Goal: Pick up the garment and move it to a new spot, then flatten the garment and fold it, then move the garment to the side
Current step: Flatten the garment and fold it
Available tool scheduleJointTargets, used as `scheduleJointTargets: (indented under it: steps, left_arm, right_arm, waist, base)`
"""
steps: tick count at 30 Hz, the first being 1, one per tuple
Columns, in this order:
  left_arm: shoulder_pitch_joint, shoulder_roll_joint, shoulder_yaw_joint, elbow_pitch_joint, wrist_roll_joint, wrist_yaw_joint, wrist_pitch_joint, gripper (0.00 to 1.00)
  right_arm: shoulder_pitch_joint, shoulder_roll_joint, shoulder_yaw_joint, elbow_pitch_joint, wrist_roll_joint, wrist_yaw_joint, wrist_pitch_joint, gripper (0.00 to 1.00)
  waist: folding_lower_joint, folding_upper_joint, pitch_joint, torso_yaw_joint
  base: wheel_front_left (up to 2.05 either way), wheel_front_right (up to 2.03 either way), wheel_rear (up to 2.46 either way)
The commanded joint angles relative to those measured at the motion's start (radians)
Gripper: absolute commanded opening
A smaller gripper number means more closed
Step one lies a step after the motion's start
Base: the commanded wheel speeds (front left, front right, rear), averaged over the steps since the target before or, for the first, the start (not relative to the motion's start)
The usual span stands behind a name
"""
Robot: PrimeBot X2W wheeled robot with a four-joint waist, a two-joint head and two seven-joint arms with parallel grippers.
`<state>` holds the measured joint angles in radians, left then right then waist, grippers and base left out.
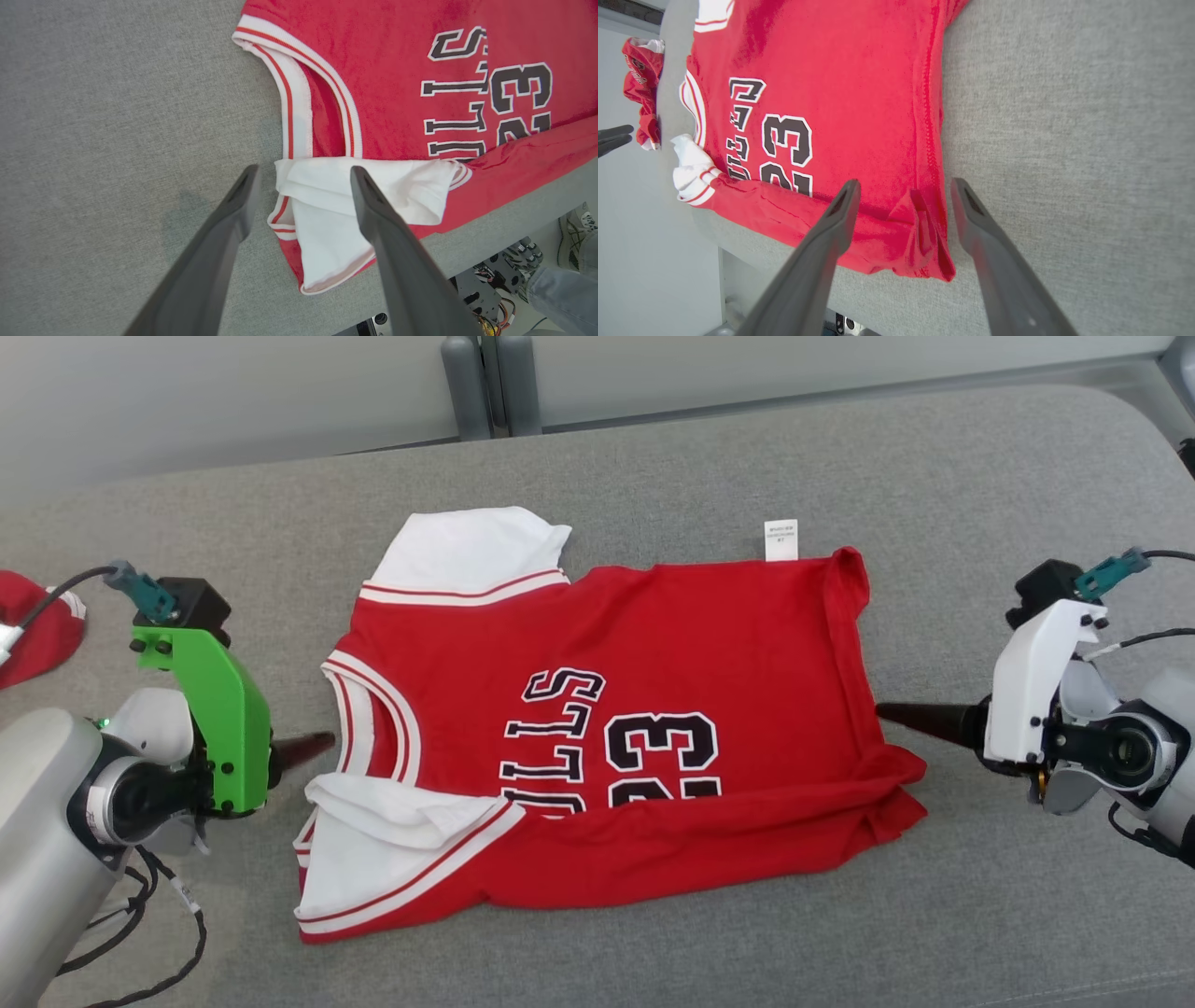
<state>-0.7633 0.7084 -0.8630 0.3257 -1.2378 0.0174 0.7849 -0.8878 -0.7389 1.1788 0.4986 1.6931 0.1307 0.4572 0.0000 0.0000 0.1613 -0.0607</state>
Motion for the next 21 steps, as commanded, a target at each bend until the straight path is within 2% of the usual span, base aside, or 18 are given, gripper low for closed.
scheduleJointTargets:
  steps: [1, 7, 11, 13, 16, 18, 21]
  left_arm:
    - [0.009, 0.009, 0.005, -0.005, 0.029, -0.006, -0.040, 1.00]
    - [0.081, 0.026, 0.018, -0.063, 0.137, 0.001, -0.280, 1.00]
    - [0.151, 0.048, 0.049, -0.117, 0.230, 0.069, -0.492, 1.00]
    - [0.193, 0.048, 0.062, -0.142, 0.258, 0.107, -0.580, 1.00]
    - [0.243, 0.057, 0.085, -0.182, 0.297, 0.164, -0.697, 1.00]
    - [0.281, 0.054, 0.110, -0.205, 0.319, 0.209, -0.785, 1.00]
    - [0.356, 0.016, 0.172, -0.231, 0.313, 0.274, -0.955, 1.00]
  right_arm:
    - [0.016, -0.012, -0.016, -0.013, -0.019, 0.000, -0.052, 1.00]
    - [0.083, -0.045, -0.071, -0.096, -0.145, 0.000, -0.393, 1.00]
    - [0.156, -0.064, -0.098, -0.141, -0.227, 0.000, -0.627, 1.00]
    - [0.196, -0.070, -0.117, -0.151, -0.261, 0.000, -0.691, 1.00]
    - [0.252, -0.065, -0.180, -0.159, -0.305, 0.000, -0.720, 1.00]
    - [0.295, -0.048, -0.284, -0.168, -0.359, 0.000, -0.723, 1.00]
    - [0.424, 0.008, -0.501, -0.167, -0.489, 0.000, -0.721, 1.00]
  waist:
    - [0.0000, 0.0000, -0.039, 0.012]
    - [0.0000, 0.0000, -0.103, 0.028]
    - [0.0000, 0.0000, -0.134, 0.040]
    - [0.0000, 0.0000, -0.145, 0.045]
    - [0.0000, 0.0000, -0.152, 0.049]
    - [0.0000, 0.0000, -0.152, 0.051]
    - [0.0000, 0.0000, -0.147, 0.055]
  base:
    - [0.00, 0.00, 0.00]
    - [0.00, 0.00, 0.00]
    - [0.00, 0.00, 0.00]
    - [0.00, 0.00, 0.00]
    - [0.00, 0.00, 0.00]
    - [0.00, 0.00, 0.00]
    - [0.00, 0.00, 0.00]
